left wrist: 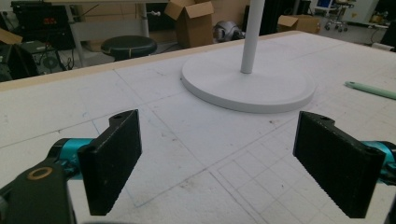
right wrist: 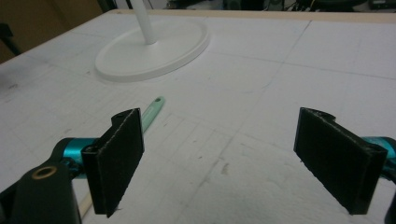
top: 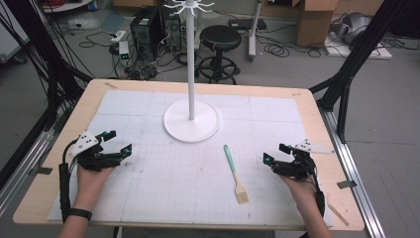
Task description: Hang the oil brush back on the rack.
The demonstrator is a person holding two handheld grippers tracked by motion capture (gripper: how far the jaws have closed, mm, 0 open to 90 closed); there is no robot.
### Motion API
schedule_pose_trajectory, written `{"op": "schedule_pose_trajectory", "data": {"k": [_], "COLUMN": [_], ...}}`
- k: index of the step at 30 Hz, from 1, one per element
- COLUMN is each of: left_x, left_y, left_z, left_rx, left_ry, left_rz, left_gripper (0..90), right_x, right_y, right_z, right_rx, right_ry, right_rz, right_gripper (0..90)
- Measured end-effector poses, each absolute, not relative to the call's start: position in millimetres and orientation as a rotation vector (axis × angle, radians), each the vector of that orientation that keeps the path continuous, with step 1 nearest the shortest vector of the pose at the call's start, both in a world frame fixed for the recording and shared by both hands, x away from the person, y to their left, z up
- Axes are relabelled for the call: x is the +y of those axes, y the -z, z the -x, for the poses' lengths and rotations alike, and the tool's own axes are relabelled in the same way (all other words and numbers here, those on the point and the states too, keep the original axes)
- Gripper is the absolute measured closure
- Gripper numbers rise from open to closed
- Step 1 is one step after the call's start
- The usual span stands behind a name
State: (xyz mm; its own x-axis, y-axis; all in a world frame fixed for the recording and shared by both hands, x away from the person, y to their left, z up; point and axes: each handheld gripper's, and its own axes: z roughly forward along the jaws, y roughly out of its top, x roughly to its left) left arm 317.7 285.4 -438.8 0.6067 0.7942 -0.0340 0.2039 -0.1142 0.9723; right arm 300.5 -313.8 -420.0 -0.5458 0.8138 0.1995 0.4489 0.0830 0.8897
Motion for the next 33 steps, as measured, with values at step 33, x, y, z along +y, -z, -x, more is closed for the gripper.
{"op": "schedule_pose_trajectory", "data": {"k": [33], "left_x": [285], "left_y": [439], "left_z": [-318], "left_rx": [0.835], "left_ry": [-0.631], "left_rz": [-1.648], "left_gripper": [16.0], "right_x": [-214], "right_y": [436], "right_z": [-293], "right_rx": [2.328], "right_ry": [-1.115], "right_rz": [-1.176], "right_gripper": [39.4]}}
